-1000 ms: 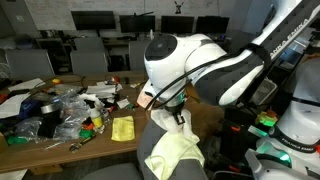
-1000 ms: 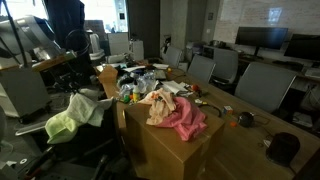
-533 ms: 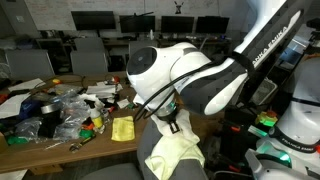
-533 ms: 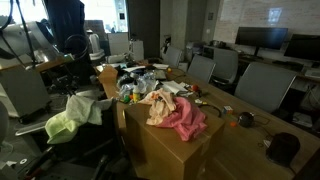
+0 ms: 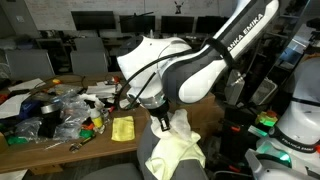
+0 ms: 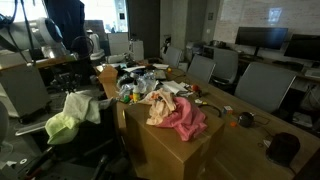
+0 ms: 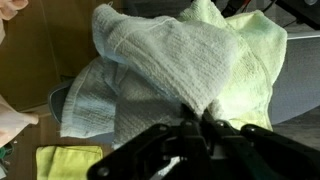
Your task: Pick up the two towels from the top of the brown box and put them on the backrest of the chair
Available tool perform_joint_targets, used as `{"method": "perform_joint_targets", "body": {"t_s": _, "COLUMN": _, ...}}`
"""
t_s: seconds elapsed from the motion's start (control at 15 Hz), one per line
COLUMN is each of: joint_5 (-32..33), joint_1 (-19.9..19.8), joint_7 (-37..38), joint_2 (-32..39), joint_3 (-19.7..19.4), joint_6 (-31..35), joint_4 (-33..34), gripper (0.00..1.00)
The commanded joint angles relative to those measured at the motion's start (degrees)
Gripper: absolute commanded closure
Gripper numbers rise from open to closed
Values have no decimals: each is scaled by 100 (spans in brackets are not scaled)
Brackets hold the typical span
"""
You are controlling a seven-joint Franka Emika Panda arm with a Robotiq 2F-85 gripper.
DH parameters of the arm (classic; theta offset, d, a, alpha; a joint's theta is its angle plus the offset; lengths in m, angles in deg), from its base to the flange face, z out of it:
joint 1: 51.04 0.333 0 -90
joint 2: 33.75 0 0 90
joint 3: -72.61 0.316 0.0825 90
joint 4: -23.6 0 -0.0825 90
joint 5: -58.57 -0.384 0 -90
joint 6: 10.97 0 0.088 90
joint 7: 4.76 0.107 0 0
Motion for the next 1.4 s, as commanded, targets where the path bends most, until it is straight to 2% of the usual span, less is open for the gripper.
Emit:
{"method": "perform_joint_targets", "body": {"t_s": 0.0, "joint_5": -342, "joint_1": -63, "joint_7": -175, "joint_2": 121, "joint_3": -175, "joint_6": -40, "joint_4": 222, "gripper": 97}}
{"method": "perform_joint_targets", "body": {"t_s": 0.53, "joint_5": -551, "joint_1": -306, "joint_7": -92, "joint_2": 490, "joint_3": -599, "joint_6": -121, "joint_4": 385, "gripper": 97}}
{"method": "perform_joint_targets", "body": {"t_s": 1.0, "joint_5": -606, "joint_1": -324, "joint_7": -89, "joint_2": 708, "joint_3": -640, "joint_6": -142, "joint_4": 525, "gripper": 97}}
{"method": "perform_joint_targets", "body": {"t_s": 1.07, "joint_5": -612, "joint_1": -327, "joint_7": -86, "joint_2": 693, "joint_3": -640, "joint_6": -135, "joint_4": 514, "gripper": 93}}
{"method": "perform_joint_targets", "body": {"t_s": 1.13, "joint_5": -618, "joint_1": -330, "joint_7": -65, "joint_2": 684, "joint_3": -645, "joint_6": -118, "joint_4": 513, "gripper": 65}}
{"method": "perform_joint_targets", "body": {"t_s": 1.2, "joint_5": -621, "joint_1": -335, "joint_7": -49, "joint_2": 667, "joint_3": -652, "joint_6": -112, "joint_4": 506, "gripper": 64}}
{"method": "perform_joint_targets", "body": {"t_s": 1.33, "joint_5": -610, "joint_1": -346, "joint_7": -10, "joint_2": 624, "joint_3": -674, "joint_6": -77, "joint_4": 490, "gripper": 49}}
